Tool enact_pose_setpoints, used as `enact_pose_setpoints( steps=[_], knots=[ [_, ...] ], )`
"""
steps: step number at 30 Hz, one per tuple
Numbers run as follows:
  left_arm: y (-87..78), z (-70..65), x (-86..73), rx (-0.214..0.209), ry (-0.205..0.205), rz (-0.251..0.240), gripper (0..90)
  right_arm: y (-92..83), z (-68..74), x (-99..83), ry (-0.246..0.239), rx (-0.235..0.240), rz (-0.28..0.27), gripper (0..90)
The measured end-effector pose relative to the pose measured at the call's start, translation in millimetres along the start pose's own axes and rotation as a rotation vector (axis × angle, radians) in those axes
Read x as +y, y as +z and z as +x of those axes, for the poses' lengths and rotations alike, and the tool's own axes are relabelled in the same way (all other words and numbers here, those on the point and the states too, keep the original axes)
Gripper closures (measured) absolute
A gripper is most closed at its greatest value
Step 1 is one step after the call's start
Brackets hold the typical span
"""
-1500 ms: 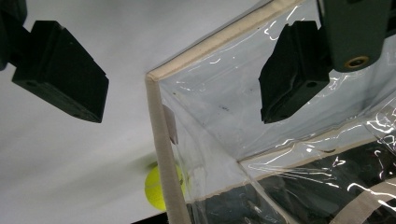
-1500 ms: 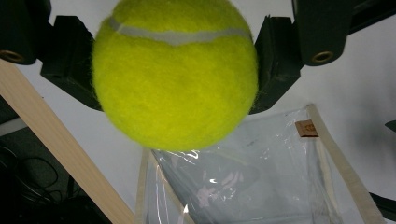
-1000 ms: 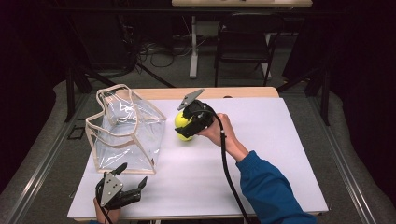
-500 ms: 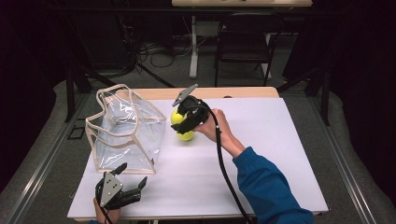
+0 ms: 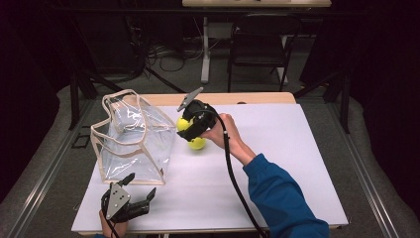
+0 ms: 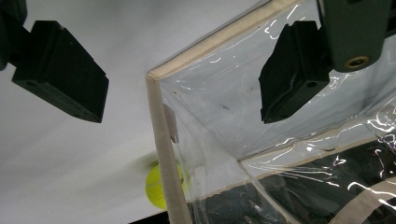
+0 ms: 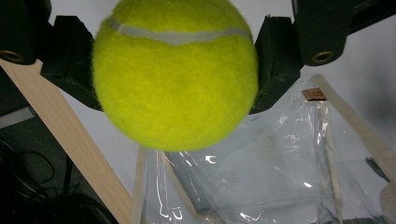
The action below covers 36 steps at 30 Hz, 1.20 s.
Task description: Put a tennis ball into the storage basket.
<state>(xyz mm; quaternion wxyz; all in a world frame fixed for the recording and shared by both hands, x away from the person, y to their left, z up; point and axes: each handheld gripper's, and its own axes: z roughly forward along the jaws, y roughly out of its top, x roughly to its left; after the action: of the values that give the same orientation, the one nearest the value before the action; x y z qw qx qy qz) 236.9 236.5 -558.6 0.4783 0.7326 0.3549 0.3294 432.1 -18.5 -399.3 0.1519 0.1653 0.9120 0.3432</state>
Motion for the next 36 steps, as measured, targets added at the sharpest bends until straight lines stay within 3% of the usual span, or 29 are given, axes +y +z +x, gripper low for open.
enact_pose_setpoints(
  steps=[13,36],
  knots=[
    [0.5,0.2,-0.2,-0.003,0.003,0.001,15.9,2.6,2.5,16.4,-0.022,0.002,-0.009,26.2],
    [1.2,0.4,-0.1,-0.004,0.002,-0.001,15.9,3.2,3.8,31.4,-0.01,0.013,-0.045,26.2]
  ],
)
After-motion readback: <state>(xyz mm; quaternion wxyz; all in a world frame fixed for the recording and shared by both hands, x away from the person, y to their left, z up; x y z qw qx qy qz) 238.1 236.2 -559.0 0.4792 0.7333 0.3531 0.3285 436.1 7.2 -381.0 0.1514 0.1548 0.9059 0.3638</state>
